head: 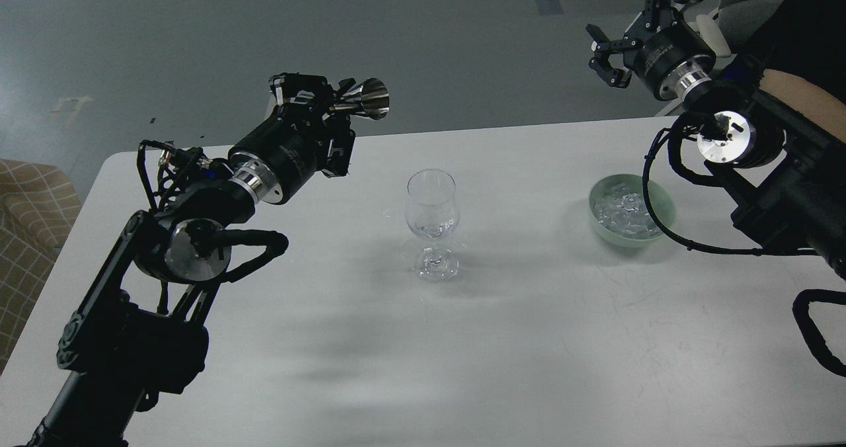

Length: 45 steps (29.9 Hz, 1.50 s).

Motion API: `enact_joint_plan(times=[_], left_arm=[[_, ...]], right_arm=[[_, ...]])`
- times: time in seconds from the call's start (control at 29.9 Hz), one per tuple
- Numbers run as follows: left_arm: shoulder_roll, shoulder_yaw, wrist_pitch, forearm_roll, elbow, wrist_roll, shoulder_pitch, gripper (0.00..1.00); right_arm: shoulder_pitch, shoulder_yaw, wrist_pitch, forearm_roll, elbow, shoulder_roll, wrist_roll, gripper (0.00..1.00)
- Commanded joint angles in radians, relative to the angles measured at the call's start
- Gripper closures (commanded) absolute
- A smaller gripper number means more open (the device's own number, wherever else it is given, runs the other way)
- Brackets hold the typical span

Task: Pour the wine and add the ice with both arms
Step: 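Lower the jigger back onto the table with the left gripper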

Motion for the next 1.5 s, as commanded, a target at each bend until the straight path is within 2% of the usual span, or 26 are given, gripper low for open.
enact_joint_plan(times=[0.0, 0.13, 0.3, 0.4, 0.5, 0.57, 0.6, 0.67, 1.0, 1.37, 1.44, 1.47], left_arm=[[-0.035, -0.104, 0.022, -0.150, 0.000, -0.001, 0.049, 1.00], [-0.095, -0.212, 0.022, -0.274, 0.000, -0.012, 0.136, 1.00], [-0.145, -0.264, 0.005, -0.311, 0.000, -0.047, 0.251, 1.00], [-0.161, -0.284, -0.008, -0.322, 0.000, -0.049, 0.279, 1.00], [-0.168, -0.293, -0.049, -0.362, 0.011, -0.051, 0.322, 1.00], [-0.171, -0.304, -0.118, -0.373, 0.026, -0.066, 0.360, 1.00], [-0.171, -0.304, -0.118, -0.373, 0.026, -0.066, 0.360, 1.00], [-0.171, -0.310, -0.181, -0.376, 0.061, -0.104, 0.388, 1.00], [-0.171, -0.341, -0.310, -0.426, 0.307, -0.170, 0.383, 1.00], [-0.153, -0.381, -0.317, -0.426, 0.439, -0.173, 0.330, 1.00], [-0.145, -0.385, -0.317, -0.426, 0.463, -0.173, 0.322, 0.94], [-0.145, -0.385, -0.317, -0.426, 0.463, -0.173, 0.322, 0.93]], right_arm=[[-0.001, 0.000, -0.002, 0.000, 0.002, 0.001, 0.000, 0.00], [-0.004, 0.000, -0.002, 0.000, 0.003, 0.001, 0.000, 0.00], [-0.004, 0.000, -0.002, 0.000, 0.003, 0.001, 0.000, 0.00], [-0.004, 0.000, -0.002, 0.000, 0.003, 0.001, 0.000, 0.00], [-0.004, 0.000, -0.002, 0.000, 0.003, 0.004, 0.000, 0.00], [-0.004, 0.000, -0.003, 0.000, 0.002, 0.004, 0.000, 0.00], [-0.004, 0.000, -0.003, 0.000, 0.002, 0.004, 0.000, 0.00], [-0.004, 0.000, -0.002, 0.000, 0.002, 0.004, 0.000, 0.00], [-0.015, 0.000, -0.002, 0.000, 0.002, 0.003, 0.000, 0.00], [-0.020, 0.000, -0.003, 0.000, 0.003, 0.003, 0.000, 0.00], [-0.020, 0.000, -0.002, 0.000, 0.003, 0.003, 0.000, 0.00], [-0.020, 0.000, -0.002, 0.000, 0.003, 0.003, 0.000, 0.00]])
